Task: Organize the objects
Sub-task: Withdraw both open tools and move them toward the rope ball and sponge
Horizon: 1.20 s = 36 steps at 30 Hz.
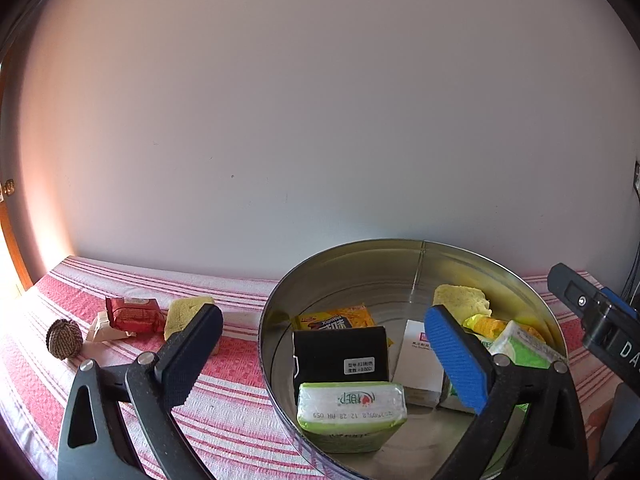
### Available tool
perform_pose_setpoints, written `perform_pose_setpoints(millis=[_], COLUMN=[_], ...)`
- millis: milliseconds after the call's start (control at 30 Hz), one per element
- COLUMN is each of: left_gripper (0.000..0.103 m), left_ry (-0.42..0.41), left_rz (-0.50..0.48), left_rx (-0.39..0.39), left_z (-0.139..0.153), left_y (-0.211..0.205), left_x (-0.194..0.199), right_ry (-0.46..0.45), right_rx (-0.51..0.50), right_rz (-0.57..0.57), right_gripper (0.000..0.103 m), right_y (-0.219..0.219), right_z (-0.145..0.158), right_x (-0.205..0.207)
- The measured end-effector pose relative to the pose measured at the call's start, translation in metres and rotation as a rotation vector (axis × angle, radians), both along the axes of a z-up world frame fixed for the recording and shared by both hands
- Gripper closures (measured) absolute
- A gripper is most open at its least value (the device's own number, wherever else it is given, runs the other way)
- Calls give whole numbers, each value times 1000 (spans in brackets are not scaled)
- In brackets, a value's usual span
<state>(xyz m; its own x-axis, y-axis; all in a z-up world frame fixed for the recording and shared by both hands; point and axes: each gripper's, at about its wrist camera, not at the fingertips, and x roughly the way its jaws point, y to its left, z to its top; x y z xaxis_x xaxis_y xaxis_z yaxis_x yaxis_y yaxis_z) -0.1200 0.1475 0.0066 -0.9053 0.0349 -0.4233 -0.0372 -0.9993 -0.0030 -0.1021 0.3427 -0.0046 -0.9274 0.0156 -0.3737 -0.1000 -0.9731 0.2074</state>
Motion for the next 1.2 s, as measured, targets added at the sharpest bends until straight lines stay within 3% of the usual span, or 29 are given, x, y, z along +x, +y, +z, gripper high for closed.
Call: perform_pose_setpoints(millis=[100,567,767,1200], left_gripper=[1,1,1,1], left_ry=[-4,-39,-36,-20], left_rz=[0,13,33,55], left_rx=[-38,-8,-29,-58], left_z=[-4,-7,-15,-12], left_y=[3,-12,-20,-53], left_x=[12,21,25,44], right_ry=[12,74,123,141], right_rx=[-15,-25,33,95], right_rz=[-20,-136,-200,-217], right_gripper=[0,0,0,0], right_y=[8,15,8,-20], right_z=[-4,-9,-9,-8], right_x=[1,23,33,65])
